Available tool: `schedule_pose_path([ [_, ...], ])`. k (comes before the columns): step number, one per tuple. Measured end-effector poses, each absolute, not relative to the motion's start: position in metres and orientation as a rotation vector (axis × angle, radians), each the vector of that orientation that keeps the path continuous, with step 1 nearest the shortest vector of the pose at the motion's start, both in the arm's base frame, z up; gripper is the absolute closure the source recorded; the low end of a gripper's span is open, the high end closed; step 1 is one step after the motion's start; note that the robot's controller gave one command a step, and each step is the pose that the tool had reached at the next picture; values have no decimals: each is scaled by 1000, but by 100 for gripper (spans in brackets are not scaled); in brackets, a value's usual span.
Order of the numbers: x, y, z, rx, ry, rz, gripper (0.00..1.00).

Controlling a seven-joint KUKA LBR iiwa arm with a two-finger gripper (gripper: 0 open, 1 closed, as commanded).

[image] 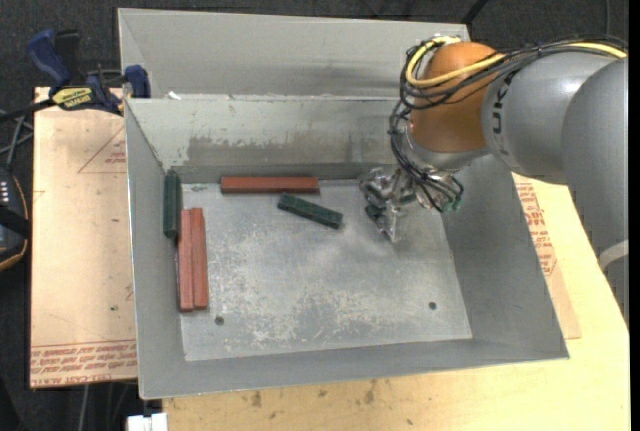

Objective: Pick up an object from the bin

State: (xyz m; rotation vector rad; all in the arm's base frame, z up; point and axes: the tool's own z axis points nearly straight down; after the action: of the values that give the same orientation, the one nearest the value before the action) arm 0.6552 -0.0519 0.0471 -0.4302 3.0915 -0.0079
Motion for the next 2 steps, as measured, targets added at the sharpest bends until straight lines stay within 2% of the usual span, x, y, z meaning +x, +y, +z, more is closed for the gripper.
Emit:
schedule_pose_path([
  [1,649,-59,73,-431,3103,1,100],
  [2,649,-59,73,-432,3103,0,100],
])
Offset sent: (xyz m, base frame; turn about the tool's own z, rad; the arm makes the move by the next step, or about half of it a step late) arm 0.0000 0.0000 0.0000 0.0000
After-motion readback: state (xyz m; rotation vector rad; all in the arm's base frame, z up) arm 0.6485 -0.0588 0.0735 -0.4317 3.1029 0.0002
